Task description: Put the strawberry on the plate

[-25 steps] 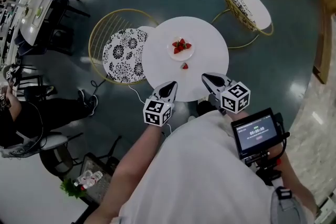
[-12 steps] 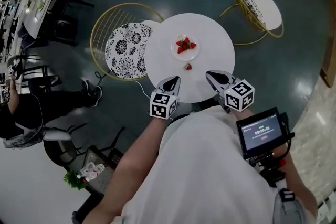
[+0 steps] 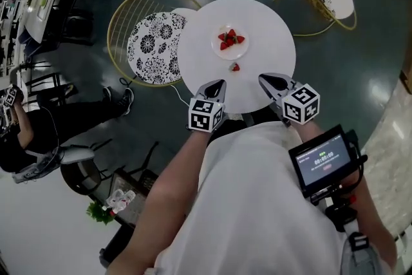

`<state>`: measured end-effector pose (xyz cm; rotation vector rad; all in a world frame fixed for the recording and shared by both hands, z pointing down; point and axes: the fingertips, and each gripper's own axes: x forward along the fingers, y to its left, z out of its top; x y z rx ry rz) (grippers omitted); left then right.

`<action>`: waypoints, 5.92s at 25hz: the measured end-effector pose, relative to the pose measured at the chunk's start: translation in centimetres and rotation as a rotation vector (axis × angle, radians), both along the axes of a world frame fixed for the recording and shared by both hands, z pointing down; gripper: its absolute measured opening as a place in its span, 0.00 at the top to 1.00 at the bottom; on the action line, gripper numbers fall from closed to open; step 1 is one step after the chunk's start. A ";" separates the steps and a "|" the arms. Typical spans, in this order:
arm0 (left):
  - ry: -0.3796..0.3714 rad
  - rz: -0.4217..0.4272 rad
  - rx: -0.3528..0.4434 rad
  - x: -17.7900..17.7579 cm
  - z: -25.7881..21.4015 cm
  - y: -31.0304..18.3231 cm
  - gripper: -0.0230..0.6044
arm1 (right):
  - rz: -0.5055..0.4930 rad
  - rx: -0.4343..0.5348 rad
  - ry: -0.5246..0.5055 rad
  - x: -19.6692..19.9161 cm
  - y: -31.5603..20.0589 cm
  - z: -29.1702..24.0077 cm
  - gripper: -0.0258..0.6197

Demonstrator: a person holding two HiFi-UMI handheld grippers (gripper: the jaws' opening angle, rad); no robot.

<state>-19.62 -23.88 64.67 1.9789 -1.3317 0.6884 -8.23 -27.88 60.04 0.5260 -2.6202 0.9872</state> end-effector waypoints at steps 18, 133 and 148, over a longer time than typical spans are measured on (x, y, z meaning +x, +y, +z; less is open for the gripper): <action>-0.141 0.286 -0.096 3.1 4.2 -2.1 0.95 | 0.051 -0.021 0.019 0.8 1.4 0.9 0.95; 0.027 -0.078 0.082 -5.1 -7.2 0.6 0.95 | 0.000 0.057 -0.112 -3.2 -1.3 -4.7 0.95; 0.137 -0.002 0.282 -3.0 -12.0 18.1 0.95 | 0.053 0.260 -0.014 -1.1 17.6 -11.9 0.95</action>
